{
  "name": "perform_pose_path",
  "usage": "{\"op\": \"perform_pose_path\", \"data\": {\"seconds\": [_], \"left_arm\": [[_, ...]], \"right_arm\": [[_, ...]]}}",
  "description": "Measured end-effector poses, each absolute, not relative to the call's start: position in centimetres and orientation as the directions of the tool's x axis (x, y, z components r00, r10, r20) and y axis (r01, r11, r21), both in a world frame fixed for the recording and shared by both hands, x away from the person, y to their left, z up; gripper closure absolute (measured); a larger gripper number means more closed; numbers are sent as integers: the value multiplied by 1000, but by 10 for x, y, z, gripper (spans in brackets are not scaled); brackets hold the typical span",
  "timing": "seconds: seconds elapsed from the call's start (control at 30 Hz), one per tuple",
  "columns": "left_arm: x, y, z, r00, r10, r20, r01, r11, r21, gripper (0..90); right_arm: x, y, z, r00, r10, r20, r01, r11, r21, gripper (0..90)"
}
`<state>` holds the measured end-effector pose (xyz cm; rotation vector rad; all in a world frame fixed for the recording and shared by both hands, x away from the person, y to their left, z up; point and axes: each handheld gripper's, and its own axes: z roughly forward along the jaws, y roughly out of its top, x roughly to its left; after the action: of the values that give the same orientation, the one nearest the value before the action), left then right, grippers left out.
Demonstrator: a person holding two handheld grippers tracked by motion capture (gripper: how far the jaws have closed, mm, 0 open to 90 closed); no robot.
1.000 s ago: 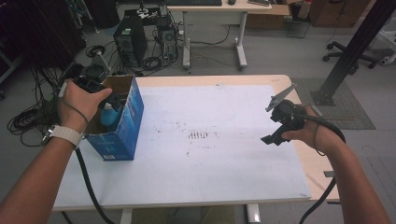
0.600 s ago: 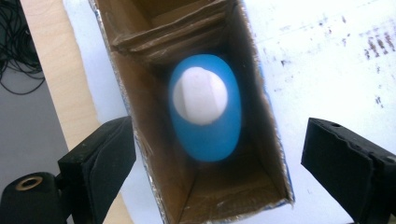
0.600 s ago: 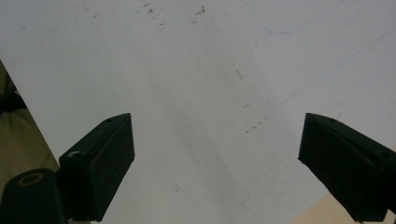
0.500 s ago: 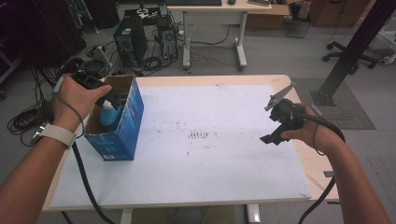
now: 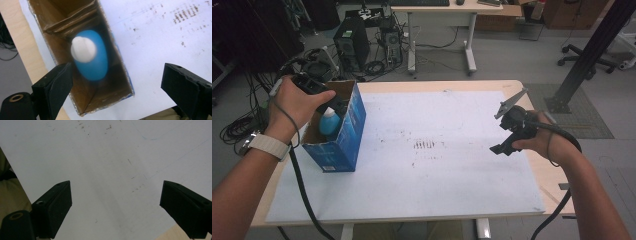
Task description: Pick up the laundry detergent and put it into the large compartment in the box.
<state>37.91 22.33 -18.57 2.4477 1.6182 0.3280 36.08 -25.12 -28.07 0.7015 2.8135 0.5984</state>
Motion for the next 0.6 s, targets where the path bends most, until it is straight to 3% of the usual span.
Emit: {"op": "perform_pose_path", "data": {"seconds": [0.6], "left_arm": [[365, 198, -173, 493, 867, 74, 818, -491, 299, 105]], "right_arm": [[359, -248, -277, -871, 484, -85, 408, 809, 422, 104]]}}
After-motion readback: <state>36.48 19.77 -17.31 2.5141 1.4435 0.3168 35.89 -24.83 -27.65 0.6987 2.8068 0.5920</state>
